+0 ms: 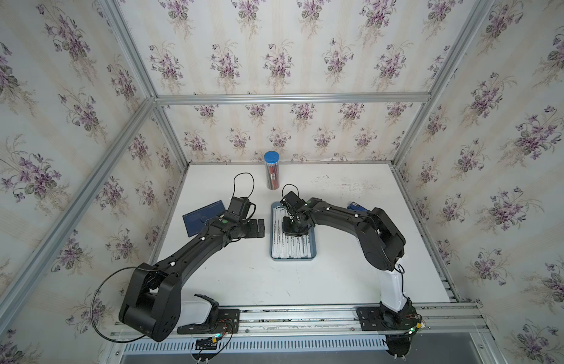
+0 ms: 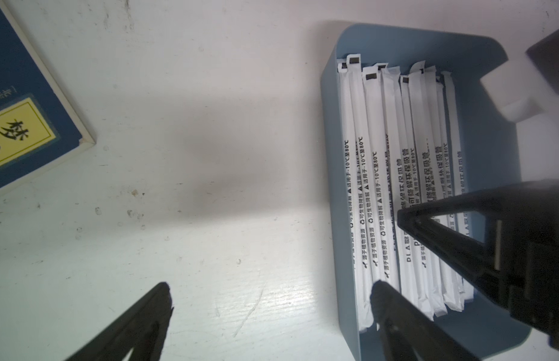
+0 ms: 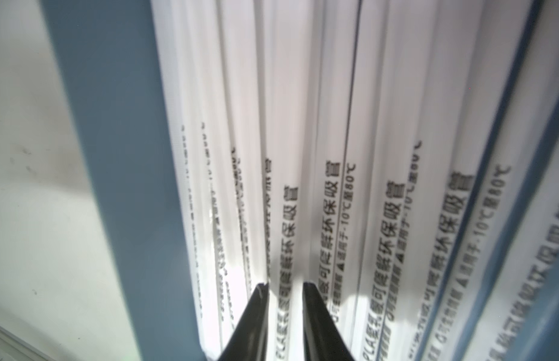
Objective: Put the straws into the storage box
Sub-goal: Place the straw in the storage box.
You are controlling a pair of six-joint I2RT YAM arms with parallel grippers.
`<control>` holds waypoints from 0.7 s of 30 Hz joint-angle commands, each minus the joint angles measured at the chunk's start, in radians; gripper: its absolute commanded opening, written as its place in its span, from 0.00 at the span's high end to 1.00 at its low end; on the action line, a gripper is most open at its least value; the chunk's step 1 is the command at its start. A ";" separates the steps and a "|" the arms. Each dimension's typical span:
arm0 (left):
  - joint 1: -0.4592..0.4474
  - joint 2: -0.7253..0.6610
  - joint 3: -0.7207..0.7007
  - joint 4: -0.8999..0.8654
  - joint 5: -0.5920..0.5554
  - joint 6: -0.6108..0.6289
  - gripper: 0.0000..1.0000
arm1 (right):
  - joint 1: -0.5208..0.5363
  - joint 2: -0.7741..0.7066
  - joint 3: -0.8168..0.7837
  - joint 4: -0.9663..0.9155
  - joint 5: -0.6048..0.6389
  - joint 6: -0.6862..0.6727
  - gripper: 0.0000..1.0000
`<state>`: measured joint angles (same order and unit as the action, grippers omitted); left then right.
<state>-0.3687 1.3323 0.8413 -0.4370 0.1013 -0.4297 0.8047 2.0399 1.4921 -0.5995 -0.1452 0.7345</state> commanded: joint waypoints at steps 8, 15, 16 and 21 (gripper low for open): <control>0.001 0.011 0.023 -0.013 -0.011 0.003 0.00 | -0.047 -0.223 -0.113 -0.080 0.083 -0.091 0.74; -0.004 0.035 0.037 -0.012 -0.002 -0.014 0.00 | -0.243 -0.440 -0.351 -0.104 0.109 -0.245 0.67; -0.005 0.033 0.036 -0.015 -0.002 -0.016 0.00 | -0.293 -0.462 -0.375 -0.112 0.123 -0.263 0.66; -0.012 0.012 0.033 -0.033 -0.019 -0.030 0.00 | -0.515 -0.562 -0.531 -0.122 0.179 -0.318 0.57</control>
<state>-0.3794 1.3567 0.8719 -0.4458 0.0982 -0.4458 0.3496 1.5043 1.0088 -0.6880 -0.0105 0.4709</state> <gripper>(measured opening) 0.998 0.420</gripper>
